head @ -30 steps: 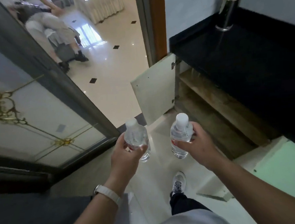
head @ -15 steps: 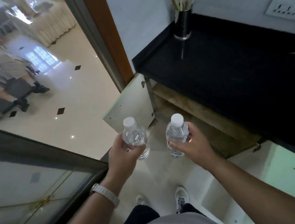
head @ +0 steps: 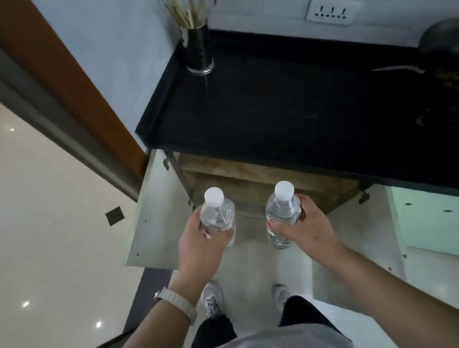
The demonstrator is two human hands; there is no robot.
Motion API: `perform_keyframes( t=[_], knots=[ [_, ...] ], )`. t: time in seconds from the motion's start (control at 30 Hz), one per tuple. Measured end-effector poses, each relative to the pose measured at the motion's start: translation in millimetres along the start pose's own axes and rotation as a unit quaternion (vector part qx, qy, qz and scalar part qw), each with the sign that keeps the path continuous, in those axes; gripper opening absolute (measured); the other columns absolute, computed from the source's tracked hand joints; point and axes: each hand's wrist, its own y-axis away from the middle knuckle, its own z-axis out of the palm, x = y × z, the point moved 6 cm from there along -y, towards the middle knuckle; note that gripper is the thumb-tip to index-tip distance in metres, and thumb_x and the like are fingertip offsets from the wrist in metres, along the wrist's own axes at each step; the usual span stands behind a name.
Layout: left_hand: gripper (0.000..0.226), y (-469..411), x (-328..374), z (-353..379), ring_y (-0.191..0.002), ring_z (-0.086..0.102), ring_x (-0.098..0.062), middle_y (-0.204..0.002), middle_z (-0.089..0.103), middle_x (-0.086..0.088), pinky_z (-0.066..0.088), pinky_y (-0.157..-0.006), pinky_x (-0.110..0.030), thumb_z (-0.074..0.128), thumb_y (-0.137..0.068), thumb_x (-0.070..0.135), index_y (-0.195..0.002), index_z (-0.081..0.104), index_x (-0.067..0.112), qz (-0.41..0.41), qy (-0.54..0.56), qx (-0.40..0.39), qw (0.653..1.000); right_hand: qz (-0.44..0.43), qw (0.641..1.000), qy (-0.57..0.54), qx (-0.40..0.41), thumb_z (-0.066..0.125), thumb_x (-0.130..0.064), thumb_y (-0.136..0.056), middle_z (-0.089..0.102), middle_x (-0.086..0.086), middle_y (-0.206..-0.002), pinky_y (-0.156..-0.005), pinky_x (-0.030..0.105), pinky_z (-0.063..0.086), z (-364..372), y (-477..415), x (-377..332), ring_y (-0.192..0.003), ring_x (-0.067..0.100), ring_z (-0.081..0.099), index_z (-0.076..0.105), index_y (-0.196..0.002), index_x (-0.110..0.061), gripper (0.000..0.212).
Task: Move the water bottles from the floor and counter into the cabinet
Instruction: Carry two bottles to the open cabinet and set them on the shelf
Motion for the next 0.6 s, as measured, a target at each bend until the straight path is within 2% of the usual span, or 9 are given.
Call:
perform_keyframes(
  t=[0.07, 0.13, 0.23, 0.37, 0.47, 0.53, 0.6],
  knots=[
    [0.047, -17.1, -2.9, -1.1, -0.088, 0.063, 0.009, -0.094, 0.068, 0.029, 0.051, -0.081, -0.022, 0.084, -0.074, 0.018, -0.107, 0.061, 0.043, 0.007, -0.007, -0.032, 0.999, 0.011, 0.999, 0.026, 0.028, 0.087, -0.036, -0.07, 0.066, -0.016, -0.102, -0.086, 0.03, 0.053, 9.4, -2.0, -3.6, -0.093, 0.003, 0.063, 0.051, -0.12, -0.036, 0.062],
    [0.048, -30.2, -3.9, -1.1, -0.088, 0.064, 0.006, -0.093, 0.069, 0.023, 0.048, -0.074, -0.015, 0.084, -0.075, 0.016, -0.101, 0.058, 0.047, 0.008, -0.014, -0.052, 0.998, 0.012, 0.998, 0.032, 0.049, 0.087, -0.041, -0.069, 0.066, -0.017, -0.103, -0.089, 0.036, 0.054, 16.9, -3.6, -7.2, -0.095, 0.005, 0.064, 0.05, -0.119, -0.036, 0.063],
    [0.047, -48.9, -7.9, 1.9, -0.088, 0.065, 0.002, -0.095, 0.069, 0.02, 0.046, -0.071, -0.016, 0.084, -0.075, 0.017, -0.101, 0.059, 0.045, 0.01, -0.027, -0.077, 0.997, 0.015, 0.998, 0.03, 0.061, 0.086, -0.04, -0.07, 0.064, -0.019, -0.104, -0.089, 0.035, 0.054, 26.2, -12.2, -13.3, -0.096, 0.005, 0.063, 0.048, -0.123, -0.035, 0.065],
    [0.05, -69.3, -17.2, 10.2, -0.093, 0.064, 0.001, -0.1, 0.068, 0.021, 0.047, -0.075, -0.019, 0.085, -0.075, 0.016, -0.108, 0.059, 0.043, -0.001, -0.044, -0.091, 0.995, 0.022, 0.998, 0.025, 0.046, 0.085, -0.038, -0.072, 0.061, -0.023, -0.101, -0.08, 0.023, 0.05, 34.8, -29.5, -10.0, -0.09, -0.005, 0.06, 0.045, -0.119, -0.036, 0.062],
    [0.056, -86.5, -28.0, 20.6, -0.097, 0.065, -0.001, -0.105, 0.069, 0.019, 0.05, -0.081, -0.023, 0.086, -0.074, 0.016, -0.118, 0.061, 0.04, -0.019, -0.045, -0.087, 0.995, 0.035, 0.998, 0.026, 0.044, 0.085, -0.043, -0.07, 0.06, -0.022, -0.103, -0.08, 0.026, 0.05, 37.9, -48.3, 5.9, -0.092, -0.003, 0.059, 0.043, -0.115, -0.04, 0.061],
    [0.058, -99.7, -38.0, 30.8, -0.093, 0.065, 0.006, -0.106, 0.068, 0.02, 0.049, -0.076, -0.015, 0.086, -0.075, 0.015, -0.121, 0.059, 0.038, -0.03, -0.05, -0.09, 0.994, 0.043, 0.998, 0.017, 0.04, 0.085, -0.045, -0.069, 0.061, -0.022, -0.105, -0.084, 0.03, 0.053, 41.3, -65.1, 21.2, -0.095, -0.001, 0.06, 0.044, -0.116, -0.041, 0.062],
    [0.054, -112.9, -46.7, 43.3, -0.086, 0.062, 0.014, -0.103, 0.065, 0.023, 0.046, -0.067, -0.006, 0.084, -0.077, 0.014, -0.113, 0.056, 0.044, -0.032, -0.066, -0.097, 0.993, 0.056, 0.998, 0.0, 0.034, 0.085, -0.041, -0.07, 0.06, -0.023, -0.103, -0.083, 0.03, 0.053, 44.0, -81.2, 37.3, -0.094, -0.001, 0.06, 0.043, -0.116, -0.041, 0.062]
  ],
)
